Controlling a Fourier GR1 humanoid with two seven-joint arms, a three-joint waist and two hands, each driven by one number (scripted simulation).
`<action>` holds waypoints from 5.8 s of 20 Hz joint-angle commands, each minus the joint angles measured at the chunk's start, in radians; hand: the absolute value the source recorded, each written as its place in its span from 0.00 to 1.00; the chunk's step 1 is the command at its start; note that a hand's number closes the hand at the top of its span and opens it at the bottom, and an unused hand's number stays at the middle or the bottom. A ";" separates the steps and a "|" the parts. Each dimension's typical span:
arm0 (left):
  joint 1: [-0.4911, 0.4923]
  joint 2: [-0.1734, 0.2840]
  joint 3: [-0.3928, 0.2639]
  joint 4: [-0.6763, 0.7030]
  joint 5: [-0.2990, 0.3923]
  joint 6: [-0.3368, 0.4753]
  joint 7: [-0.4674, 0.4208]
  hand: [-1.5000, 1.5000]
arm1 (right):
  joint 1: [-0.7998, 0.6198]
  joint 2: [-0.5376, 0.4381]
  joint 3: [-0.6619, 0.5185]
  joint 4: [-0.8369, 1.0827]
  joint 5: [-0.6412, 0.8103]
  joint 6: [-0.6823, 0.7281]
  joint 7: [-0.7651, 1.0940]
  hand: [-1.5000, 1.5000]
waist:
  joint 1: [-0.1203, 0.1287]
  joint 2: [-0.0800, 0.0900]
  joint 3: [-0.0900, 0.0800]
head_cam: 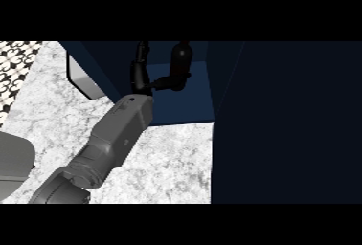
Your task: Pick up the wine, place it into the cabinet and close the cabinet
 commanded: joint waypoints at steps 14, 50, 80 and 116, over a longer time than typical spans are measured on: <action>0.071 0.016 0.034 0.009 -0.002 -0.070 -0.090 0.00 | 0.014 0.000 0.023 -0.088 -0.029 -0.027 0.051 0.00 | 0.005 0.007 -0.006; 0.335 -0.003 -0.402 -0.432 0.326 -0.087 -0.024 0.00 | 0.018 0.014 0.063 -0.099 0.029 -0.074 0.058 0.00 | 0.042 -0.024 -0.004; 1.110 0.193 -0.907 -1.643 0.082 0.425 0.132 0.00 | 0.020 -0.045 -0.028 -0.112 -0.035 -0.048 0.073 0.00 | 0.079 -0.020 -0.004; 1.591 0.754 -0.492 -2.131 0.306 -0.007 0.081 0.00 | 0.195 0.015 0.511 -0.219 -0.049 0.095 0.241 1.00 | 0.086 -0.026 -0.006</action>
